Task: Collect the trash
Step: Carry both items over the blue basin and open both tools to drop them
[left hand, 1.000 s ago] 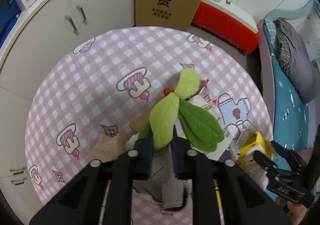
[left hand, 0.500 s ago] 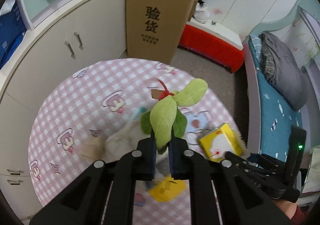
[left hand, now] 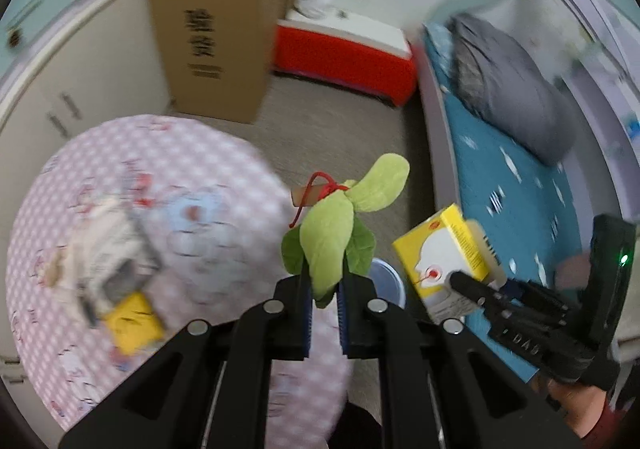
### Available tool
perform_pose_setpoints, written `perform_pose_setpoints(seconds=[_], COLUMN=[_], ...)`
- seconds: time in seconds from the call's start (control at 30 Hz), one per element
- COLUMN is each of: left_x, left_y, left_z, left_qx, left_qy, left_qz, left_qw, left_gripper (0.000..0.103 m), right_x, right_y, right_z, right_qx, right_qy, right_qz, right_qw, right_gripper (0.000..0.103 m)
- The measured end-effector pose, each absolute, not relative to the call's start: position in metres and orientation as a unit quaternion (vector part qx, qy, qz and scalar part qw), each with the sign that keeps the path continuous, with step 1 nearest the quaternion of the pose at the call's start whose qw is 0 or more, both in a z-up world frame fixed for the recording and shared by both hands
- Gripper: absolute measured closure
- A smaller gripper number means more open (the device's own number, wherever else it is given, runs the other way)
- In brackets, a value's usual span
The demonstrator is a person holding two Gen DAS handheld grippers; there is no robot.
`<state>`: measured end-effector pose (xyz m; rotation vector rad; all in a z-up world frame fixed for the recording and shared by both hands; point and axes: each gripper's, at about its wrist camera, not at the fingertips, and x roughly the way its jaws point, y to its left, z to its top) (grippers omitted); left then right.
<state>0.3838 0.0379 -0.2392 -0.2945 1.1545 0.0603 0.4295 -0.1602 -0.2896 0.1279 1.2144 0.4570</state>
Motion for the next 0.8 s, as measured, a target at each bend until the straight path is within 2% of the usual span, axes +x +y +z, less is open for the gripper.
perform_pose_setpoints(seconds=[0.2,0.47,0.57,0.6,0.63,0.7,0.8], left_x=[0.411,0.434,0.441,0.444,0.445,0.446,0.448], left_y=[-0.049,-0.127,-0.149,-0.156,-0.16,-0.166,-0.172], left_z=[-0.266,-0.291,-0.295,-0.296,-0.297,-0.298,-0.297], left_qx=[-0.104,-0.071,-0.06,-0.056,-0.051,-0.05,-0.042], left_qy=[0.588,0.617,0.621,0.622,0.622,0.625,0.625], left_qz=[-0.024,-0.069,-0.077,-0.077,-0.072,-0.075,-0.068], left_qw=[0.802,0.781,0.778,0.777,0.778,0.775,0.776], left_gripper=[0.093,0.09,0.08,0.071,0.056,0.042,0.04], right_x=[0.429,0.424,0.422,0.422,0.421,0.42,0.422], right_y=[-0.238,-0.321,-0.339,-0.344,-0.348,-0.353,-0.359], right_z=[-0.291,-0.288,-0.288,-0.289,-0.29,-0.292,-0.295], right_qx=[0.08,0.112,0.119,0.122,0.124,0.128,0.128], right_qy=[0.563,0.552,0.551,0.551,0.551,0.554,0.559], right_qz=[0.16,0.109,0.098,0.096,0.094,0.092,0.094], right_qw=[0.807,0.819,0.82,0.82,0.82,0.818,0.814], right_gripper=[0.059,0.059,0.059,0.059,0.059,0.058,0.058])
